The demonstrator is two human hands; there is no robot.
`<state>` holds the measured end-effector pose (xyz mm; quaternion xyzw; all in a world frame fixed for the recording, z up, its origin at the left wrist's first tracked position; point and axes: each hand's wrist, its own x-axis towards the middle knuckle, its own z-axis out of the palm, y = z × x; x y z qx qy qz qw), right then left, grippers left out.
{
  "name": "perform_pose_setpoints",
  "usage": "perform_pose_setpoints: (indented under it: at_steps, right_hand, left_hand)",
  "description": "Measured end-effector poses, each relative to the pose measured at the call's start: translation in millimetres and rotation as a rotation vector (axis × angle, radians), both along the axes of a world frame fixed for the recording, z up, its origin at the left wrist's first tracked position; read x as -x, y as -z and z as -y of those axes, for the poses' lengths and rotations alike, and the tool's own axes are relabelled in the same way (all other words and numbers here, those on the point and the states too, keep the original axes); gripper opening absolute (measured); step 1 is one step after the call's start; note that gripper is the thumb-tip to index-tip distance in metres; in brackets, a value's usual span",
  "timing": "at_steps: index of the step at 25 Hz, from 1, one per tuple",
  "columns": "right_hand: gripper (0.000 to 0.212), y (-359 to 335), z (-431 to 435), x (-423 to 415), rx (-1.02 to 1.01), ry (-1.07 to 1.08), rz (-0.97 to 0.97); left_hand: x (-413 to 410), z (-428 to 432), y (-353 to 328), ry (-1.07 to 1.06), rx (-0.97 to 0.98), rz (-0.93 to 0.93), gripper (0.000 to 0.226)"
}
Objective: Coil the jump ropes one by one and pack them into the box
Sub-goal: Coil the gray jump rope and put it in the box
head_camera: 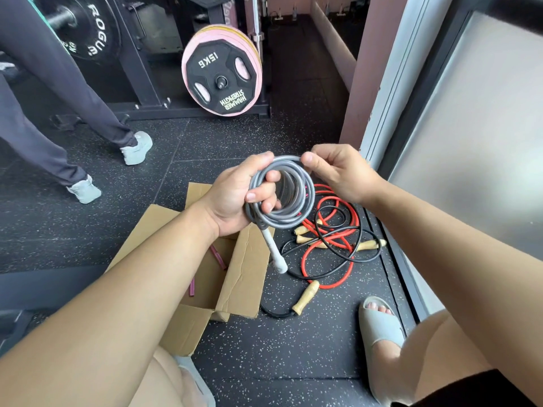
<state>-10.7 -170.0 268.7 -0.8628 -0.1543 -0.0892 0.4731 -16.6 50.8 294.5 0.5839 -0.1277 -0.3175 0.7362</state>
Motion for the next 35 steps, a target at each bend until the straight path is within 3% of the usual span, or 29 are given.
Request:
perform_pose_setpoints:
  at_steps: [3,6,8,11,15,19,21,25,30,35]
  right_hand:
    - [0.030,15.3,-9.1,-2.7,0.089,0.017,-0.007]
    - [0.016,34.6,-10.3,-3.4,0.290,0.039,-0.198]
    - [0.022,38.7,-16.8,0.6,0.402,0.038,-0.231]
    - [0.021,32.0,-33.6,5.7,0.578,0.003,-0.131]
    - [0.022,17.4,-51.4,12.6,0.754,-0.085,0.081]
    - [0.039,-10.2,-55.3,17.8,0.821,-0.086,0.320]
    - [0.046,-20.3,-49.8,19.2,0.739,-0.154,0.436]
    - [0.052,-33.6,-37.6,22.8,0.441,-0.164,0.449]
    - [0.053,-25.6,-23.0,12.3,0.155,-0.029,0.304]
    - [0.059,1.5,-33.1,5.4,-0.224,0.100,-0.122]
  left_hand:
    - [-4.7,-1.7,-7.4,-0.073,0.155,-0.042,0.045]
    - [-14.2,-7.1,-12.3,-0.204,0.316,-0.067,0.045]
    - [-18.1,-6.9,-8.9,-0.303,0.333,-0.030,0.042]
    - [-26.7,-7.0,2.1,-0.469,0.301,0.028,0.041]
    - [-32.3,-8.1,13.6,-0.609,0.114,0.157,0.037]
    - [-21.0,1.4,27.3,-0.492,-0.351,0.502,0.035]
    - [-17.0,3.0,31.2,-0.342,-0.486,0.573,0.034]
    - [0.7,7.5,26.2,0.030,-0.420,0.429,0.039]
    - [8.8,12.4,19.1,0.137,-0.185,0.147,0.038]
    - [1.8,2.6,13.1,0.080,-0.044,0.095,0.031]
